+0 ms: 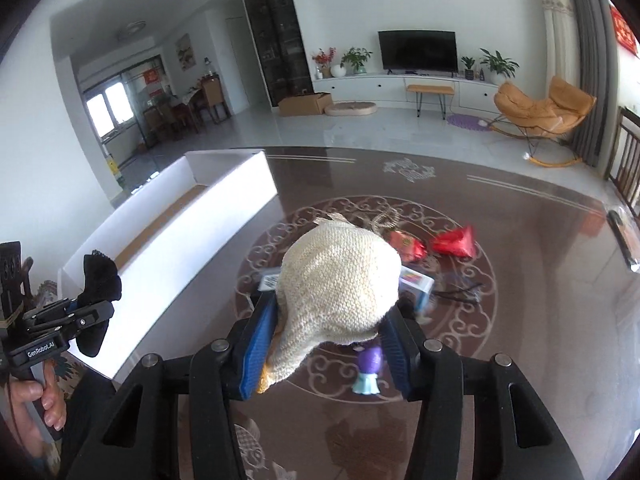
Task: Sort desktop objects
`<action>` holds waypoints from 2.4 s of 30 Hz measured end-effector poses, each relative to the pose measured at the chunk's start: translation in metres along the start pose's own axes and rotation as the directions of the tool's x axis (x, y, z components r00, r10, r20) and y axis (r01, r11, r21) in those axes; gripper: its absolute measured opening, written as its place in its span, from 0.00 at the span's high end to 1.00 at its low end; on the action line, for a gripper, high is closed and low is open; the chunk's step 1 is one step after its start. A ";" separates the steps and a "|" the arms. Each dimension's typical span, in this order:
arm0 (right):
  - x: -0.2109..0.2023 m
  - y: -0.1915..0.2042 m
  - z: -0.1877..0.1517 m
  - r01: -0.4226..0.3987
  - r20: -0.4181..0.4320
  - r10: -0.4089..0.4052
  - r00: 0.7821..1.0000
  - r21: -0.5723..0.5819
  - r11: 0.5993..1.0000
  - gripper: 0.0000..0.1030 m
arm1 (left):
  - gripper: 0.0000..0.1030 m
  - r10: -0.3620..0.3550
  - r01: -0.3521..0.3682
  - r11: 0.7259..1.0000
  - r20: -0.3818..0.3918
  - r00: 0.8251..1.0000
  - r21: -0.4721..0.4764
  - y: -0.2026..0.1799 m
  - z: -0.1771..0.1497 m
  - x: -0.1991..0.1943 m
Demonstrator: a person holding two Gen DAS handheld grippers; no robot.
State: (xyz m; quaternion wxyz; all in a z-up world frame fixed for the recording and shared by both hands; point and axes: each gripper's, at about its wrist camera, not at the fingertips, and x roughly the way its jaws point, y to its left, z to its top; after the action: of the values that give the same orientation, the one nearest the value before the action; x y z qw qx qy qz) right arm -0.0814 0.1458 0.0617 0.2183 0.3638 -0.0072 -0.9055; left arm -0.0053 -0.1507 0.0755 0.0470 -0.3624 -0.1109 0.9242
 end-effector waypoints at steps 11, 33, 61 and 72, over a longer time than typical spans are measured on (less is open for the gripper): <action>0.130 0.265 0.061 -0.311 -0.128 0.286 0.950 -0.264 0.913 0.48 | 0.66 0.290 -0.305 0.929 -0.102 0.952 -0.209 0.164 0.023 -0.006; 0.051 0.106 -0.053 0.124 0.079 -0.111 0.991 -0.184 0.975 0.00 | 0.09 0.055 -0.051 0.995 0.038 0.998 -0.086 0.004 0.000 -0.012; 0.052 -0.054 -0.132 0.319 -0.210 -0.303 0.929 0.044 0.947 0.00 | 0.00 0.127 -0.076 0.967 -0.201 0.971 0.244 -0.090 -0.082 0.154; 0.052 -0.054 -0.133 0.319 -0.210 -0.303 0.929 0.044 0.947 0.00 | 0.00 0.127 -0.076 0.967 -0.200 0.972 0.244 -0.090 -0.082 0.155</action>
State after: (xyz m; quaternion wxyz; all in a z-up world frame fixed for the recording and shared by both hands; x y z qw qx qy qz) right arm -0.0475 0.1932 -0.0788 0.0573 0.4579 0.0374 -0.8864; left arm -0.0620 -0.0232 -0.0637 0.0535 -0.4568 0.0236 0.8877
